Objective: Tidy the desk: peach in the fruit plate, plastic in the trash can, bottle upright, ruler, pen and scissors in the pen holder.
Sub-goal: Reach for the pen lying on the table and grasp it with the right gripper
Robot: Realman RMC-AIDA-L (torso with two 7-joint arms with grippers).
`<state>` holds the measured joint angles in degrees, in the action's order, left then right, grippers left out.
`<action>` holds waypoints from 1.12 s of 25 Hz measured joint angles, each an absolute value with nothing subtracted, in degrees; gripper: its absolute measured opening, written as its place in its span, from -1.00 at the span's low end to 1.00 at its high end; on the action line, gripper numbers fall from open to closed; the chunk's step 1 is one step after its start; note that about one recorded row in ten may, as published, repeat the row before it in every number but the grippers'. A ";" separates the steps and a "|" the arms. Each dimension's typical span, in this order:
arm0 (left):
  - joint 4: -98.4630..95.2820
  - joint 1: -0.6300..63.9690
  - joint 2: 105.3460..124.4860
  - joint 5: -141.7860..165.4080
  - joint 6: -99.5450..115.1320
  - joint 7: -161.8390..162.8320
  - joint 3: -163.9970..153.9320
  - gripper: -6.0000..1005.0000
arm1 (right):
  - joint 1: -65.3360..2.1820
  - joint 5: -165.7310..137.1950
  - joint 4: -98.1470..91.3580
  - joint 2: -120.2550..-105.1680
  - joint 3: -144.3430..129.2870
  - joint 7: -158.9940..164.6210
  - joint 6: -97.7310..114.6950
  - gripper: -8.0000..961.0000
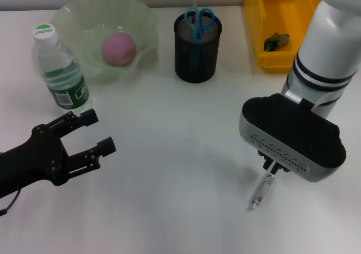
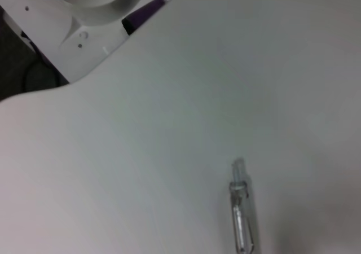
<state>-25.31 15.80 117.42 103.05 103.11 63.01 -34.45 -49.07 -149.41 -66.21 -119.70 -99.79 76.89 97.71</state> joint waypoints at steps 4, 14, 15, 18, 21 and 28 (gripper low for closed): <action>-25.31 15.82 117.42 102.96 103.19 63.05 -34.45 0.65 | -48.99 -149.60 -66.05 -119.73 -100.68 77.26 97.98 -0.83; -25.31 15.58 117.52 102.91 103.29 63.11 -34.45 0.65 | -48.51 -149.86 -64.67 -119.89 -102.61 76.99 95.98 -0.61; -25.31 15.55 117.55 102.91 103.31 63.11 -34.45 0.65 | -48.49 -149.86 -64.58 -119.89 -102.71 76.99 95.89 -0.60; -25.31 15.46 117.58 102.91 103.36 63.11 -34.45 0.65 | -48.43 -149.81 -64.29 -119.89 -103.27 76.99 95.48 -0.58; -25.31 15.40 117.60 102.91 103.36 63.11 -34.45 0.65 | -48.34 -149.80 -63.98 -119.89 -103.97 76.99 95.10 -0.56; -25.31 15.38 117.60 102.91 103.43 63.11 -34.45 0.65 | -48.26 -149.68 -63.25 -119.88 -104.88 76.96 93.55 -0.52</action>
